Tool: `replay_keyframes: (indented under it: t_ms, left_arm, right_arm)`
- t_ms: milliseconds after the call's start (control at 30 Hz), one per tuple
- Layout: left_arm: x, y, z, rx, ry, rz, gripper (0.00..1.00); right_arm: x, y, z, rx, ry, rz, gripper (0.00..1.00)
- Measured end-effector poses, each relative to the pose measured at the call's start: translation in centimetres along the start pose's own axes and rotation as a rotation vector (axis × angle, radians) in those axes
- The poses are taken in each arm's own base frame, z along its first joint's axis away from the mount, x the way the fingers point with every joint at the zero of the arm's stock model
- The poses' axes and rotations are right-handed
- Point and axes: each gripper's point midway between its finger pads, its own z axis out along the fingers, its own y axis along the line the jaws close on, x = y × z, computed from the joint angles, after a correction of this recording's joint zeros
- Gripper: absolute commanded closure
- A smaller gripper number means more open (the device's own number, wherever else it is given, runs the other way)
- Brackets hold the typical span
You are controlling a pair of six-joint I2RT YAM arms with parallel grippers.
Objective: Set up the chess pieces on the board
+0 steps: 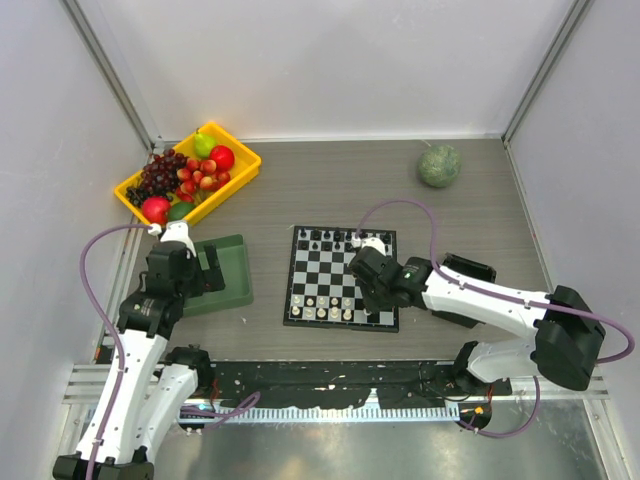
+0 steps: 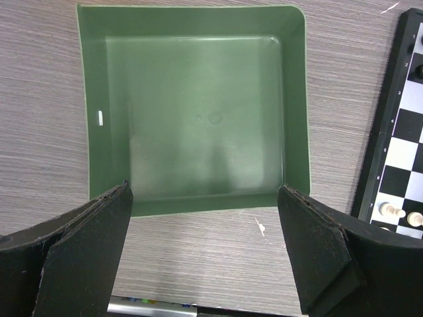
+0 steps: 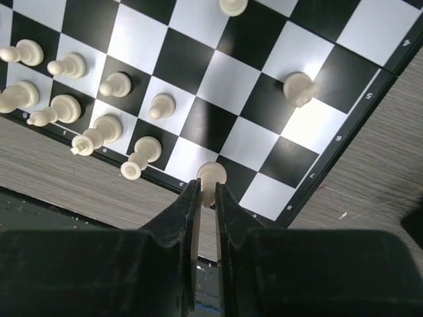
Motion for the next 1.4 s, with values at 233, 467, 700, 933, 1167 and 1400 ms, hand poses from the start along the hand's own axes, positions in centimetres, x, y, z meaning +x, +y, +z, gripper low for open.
replay_keyframes:
  t_ms: [233, 467, 700, 933, 1167, 1400]
  left_arm:
    - [0.2, 0.0, 0.1, -0.004, 0.013, 0.002, 0.01]
    - [0.2, 0.0, 0.1, -0.004, 0.012, 0.002, 0.01]
    - [0.3, 0.1, 0.1, -0.005, 0.016, 0.003, 0.01]
    - [0.3, 0.1, 0.1, -0.005, 0.017, 0.003, 0.01]
    - [0.3, 0.1, 0.2, -0.005, 0.019, 0.003, 0.01]
    - [0.3, 0.1, 0.2, -0.006, 0.019, 0.003, 0.01]
  right_arm:
    - [0.5, 1.5, 0.2, -0.028, -0.007, -0.009, 0.85]
    - [1.0, 1.9, 1.2, -0.012, 0.005, -0.016, 0.85]
    - [1.0, 1.9, 1.7, -0.004, 0.003, -0.015, 0.82]
    - [1.0, 2.0, 1.7, -0.008, 0.003, -0.014, 0.77]
    - [1.3, 2.0, 1.7, -0.007, 0.017, -0.018, 0.65]
    - [-0.1, 1.8, 0.3, 0.009, -0.018, -0.035, 0.43]
